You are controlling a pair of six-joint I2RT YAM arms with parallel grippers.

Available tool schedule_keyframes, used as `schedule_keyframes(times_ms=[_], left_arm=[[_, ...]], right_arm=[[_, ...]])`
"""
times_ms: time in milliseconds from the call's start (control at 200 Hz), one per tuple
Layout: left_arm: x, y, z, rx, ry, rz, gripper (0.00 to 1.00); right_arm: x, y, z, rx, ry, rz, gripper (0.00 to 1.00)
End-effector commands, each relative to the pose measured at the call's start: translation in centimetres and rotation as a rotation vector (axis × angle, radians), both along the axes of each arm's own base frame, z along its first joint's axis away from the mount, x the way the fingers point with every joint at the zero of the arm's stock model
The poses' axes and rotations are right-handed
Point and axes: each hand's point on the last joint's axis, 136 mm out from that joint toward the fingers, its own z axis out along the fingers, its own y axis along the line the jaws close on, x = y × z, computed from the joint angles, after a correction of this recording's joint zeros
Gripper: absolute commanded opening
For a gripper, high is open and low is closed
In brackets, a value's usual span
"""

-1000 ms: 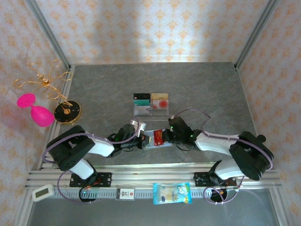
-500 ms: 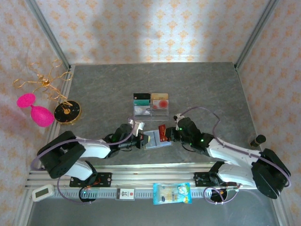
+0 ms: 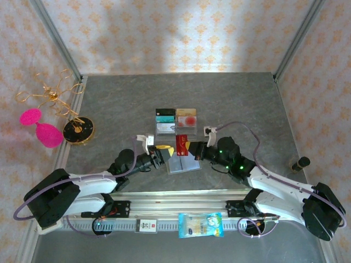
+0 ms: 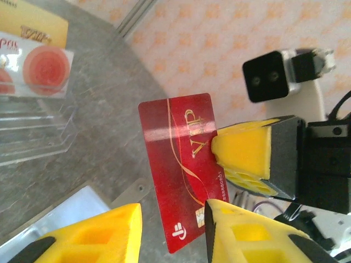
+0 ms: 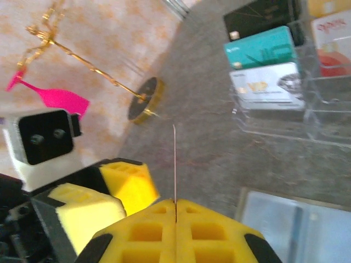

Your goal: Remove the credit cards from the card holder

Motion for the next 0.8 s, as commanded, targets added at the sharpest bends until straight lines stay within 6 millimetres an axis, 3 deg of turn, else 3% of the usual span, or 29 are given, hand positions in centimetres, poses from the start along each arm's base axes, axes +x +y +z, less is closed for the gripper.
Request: schedule_keyframes(times_ms=[0, 170, 536, 796], left_arm=[[-0.5, 0.6, 3.9, -0.146, -0.078, -0.006, 0.35], [-1.0, 1.4, 5.0, -0.221, -0.093, -0.001, 0.37], [-1.0, 1.6, 5.1, -0.244, -0.076, 0.001, 0.4], [-1.8, 1.5, 6.5, -0.306, -0.097, -0.043, 0.25]], right_arm=[[-0.2, 1.1, 4.0, 0.146, -0.059, 0.051, 0.0], [-0.3, 2.0, 5.0, 0.17, -0.07, 0.073, 0.0], [-1.0, 3.5, 7.1, 0.221, -0.119, 0.103, 0.0], [0.1, 3.5, 7.3, 0.255, -0.118, 0.02, 0.0]])
